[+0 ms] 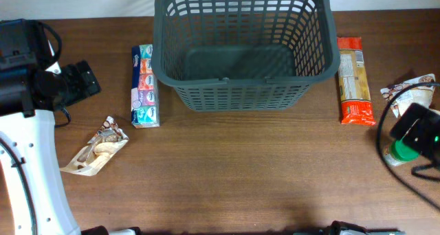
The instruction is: Pack container
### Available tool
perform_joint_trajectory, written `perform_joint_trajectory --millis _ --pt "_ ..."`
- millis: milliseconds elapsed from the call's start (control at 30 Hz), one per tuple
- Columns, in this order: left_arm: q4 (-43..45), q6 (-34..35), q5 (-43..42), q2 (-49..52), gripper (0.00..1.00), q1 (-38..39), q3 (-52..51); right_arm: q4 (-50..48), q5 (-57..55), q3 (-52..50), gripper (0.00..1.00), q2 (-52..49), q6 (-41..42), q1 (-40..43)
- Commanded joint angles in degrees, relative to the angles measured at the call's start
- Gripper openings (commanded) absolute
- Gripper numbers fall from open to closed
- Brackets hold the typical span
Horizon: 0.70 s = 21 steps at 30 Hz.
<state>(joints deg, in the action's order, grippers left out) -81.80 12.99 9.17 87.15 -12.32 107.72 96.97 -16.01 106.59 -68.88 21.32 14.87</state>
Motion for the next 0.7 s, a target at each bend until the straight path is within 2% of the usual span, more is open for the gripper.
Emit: perform_joint_trajectory --millis 0,100,367,500,667 --pt "-0.11 -0.7 -0.63 -0.46 1.0 -0.22 -0.07 0.35 -11.21 -0.42 0.99 -5.4 11.3 1.14" --pt "-0.09 -0.7 -0.61 -0.46 1.0 -0.22 -0.07 0.28 -11.21 -0.42 0.99 -9.64 13.79 2.14" --pt "-0.09 -0.7 -0.61 -0.46 1.0 -0.22 -0.07 -0.52 -7.78 -0.42 0.99 -20.0 13.84 3.56" --pt "-0.09 -0.7 -0.61 -0.46 1.0 -0.22 -0.07 -4.63 -1.01 -0.42 0.99 -22.82 3.91 3.58" --pt "-0.09 -0.7 -0.61 -0.46 1.0 -0.22 -0.07 -10.29 3.72 -0.42 0.99 -23.45 -1.64 3.63"
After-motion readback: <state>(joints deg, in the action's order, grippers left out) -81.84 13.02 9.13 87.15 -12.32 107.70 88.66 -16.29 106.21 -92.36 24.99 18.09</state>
